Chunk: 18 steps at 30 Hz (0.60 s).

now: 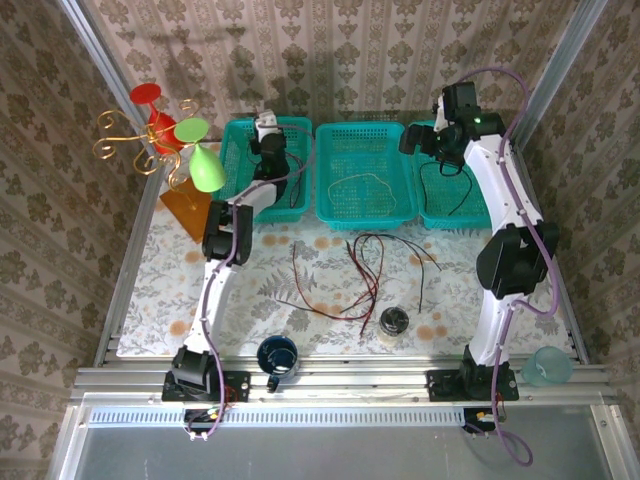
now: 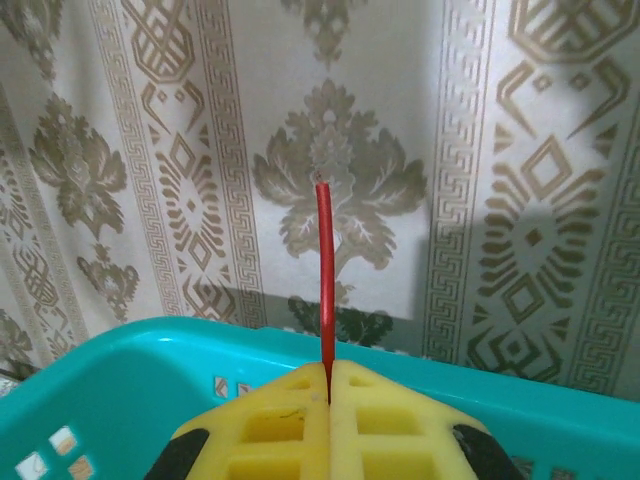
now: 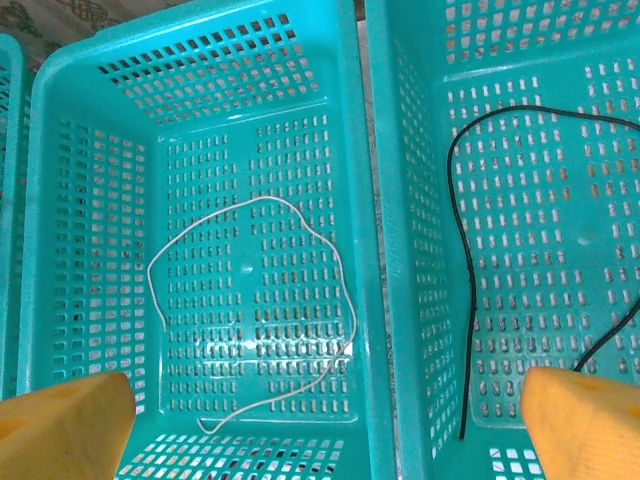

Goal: Untangle the cables

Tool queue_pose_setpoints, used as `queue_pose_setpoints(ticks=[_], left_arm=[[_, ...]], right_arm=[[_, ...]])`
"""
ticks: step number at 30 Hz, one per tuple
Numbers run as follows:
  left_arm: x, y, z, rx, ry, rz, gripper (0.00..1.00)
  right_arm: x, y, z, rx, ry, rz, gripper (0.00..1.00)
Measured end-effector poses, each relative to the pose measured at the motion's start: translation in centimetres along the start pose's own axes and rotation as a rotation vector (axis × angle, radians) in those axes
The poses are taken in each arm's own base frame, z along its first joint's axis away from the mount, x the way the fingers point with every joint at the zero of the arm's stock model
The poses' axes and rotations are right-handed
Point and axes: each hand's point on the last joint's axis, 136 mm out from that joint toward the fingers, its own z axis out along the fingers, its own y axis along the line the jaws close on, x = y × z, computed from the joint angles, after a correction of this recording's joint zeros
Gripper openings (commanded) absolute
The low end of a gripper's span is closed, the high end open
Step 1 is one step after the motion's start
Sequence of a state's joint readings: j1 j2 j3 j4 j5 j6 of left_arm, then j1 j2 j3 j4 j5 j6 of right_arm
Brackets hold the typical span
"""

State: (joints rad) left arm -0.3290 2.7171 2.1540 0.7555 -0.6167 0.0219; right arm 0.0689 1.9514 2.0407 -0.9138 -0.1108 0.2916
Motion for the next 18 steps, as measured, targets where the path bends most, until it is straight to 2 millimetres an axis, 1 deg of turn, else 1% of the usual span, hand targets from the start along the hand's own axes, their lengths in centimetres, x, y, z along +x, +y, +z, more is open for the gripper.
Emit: queue_pose_setpoints(ticks=[6,9,11,12,14,18], left_arm=[[-2.6,0.9,-0.7,0.002,0.058,-0.037,0.0],[-3.4,1.0,-1.0,0.0,0.097,-0.026,0.0],[-3.5,0.8,-1.4,0.006,0.128,-0.009,0.0],[-3.2,0.6,-1.6,0.011,0.148,-0.001,0.0],[-2.1,0.2,-2.1,0.025,0.204,0.011,0.0],[1.7,-0.5,-3.5,0.055,0.351,0.036,0.0]], right_arm=[[0.4,0.0,-0.1,-0.005,-0.005,-0.001,1.0],[0.4,0.0,-0.1,-0.008,-0.01,-0.001,1.0],[0.5,0.0,0.0,-0.011,-0.011,-0.002,1.0],[0.6,0.0,0.0,-0.013,-0.01,-0.002,1.0],[0.8,0.0,0.1,-0.014,-0.005,-0.001,1.0],[1.1,0.0,0.3,-0.018,0.002,0.0,1.0]])
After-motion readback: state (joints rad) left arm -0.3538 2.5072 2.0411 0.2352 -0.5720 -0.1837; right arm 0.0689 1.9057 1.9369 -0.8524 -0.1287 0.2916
